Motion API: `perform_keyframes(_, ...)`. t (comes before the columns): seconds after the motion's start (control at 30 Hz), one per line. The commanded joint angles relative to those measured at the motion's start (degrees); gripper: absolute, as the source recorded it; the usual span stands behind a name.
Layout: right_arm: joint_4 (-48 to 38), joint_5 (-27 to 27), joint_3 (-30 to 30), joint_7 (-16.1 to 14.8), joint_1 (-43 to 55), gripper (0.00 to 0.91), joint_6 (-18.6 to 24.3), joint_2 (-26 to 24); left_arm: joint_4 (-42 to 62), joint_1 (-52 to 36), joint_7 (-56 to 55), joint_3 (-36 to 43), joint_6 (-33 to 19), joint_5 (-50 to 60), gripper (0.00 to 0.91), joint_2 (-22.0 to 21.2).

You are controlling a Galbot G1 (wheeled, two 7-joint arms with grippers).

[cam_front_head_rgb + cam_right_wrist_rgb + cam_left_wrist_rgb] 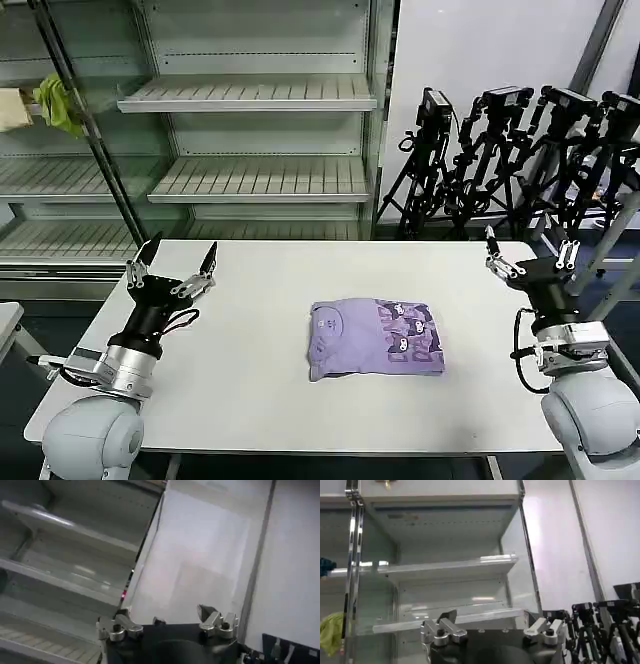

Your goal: Fold and organize the clothes.

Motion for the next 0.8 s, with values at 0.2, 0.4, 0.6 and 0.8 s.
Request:
perform_keyframes(0.2, -0.6, -1.5, -0.6, 0.3, 0.8, 0.907, 0.5, 0.1, -0.1, 0.3, 0.0, -0.5, -0.3, 0.0, 0.907, 0.1)
perform_keyframes(0.4, -0.7, -1.6, -0.8, 0.2, 0.9, 0.907, 0.5, 0.1, -0.4, 0.2, 0.0, -0.4, -0.2, 0.0, 0.907, 0.1)
perform_keyframes(0.6, -1.0, -1.4, -0.8, 0.0, 1.0, 0.907, 0.4, 0.0, 0.2, 0.1, -0.2, -0.4, -0.2, 0.1, 0.907, 0.0)
perform_keyframes(0.8, -1.0, -1.6, -1.0, -0.2, 1.0, 0.907, 0.4, 0.0, 0.0, 0.2, -0.4, -0.3, 0.0, 0.2, 0.907, -0.2)
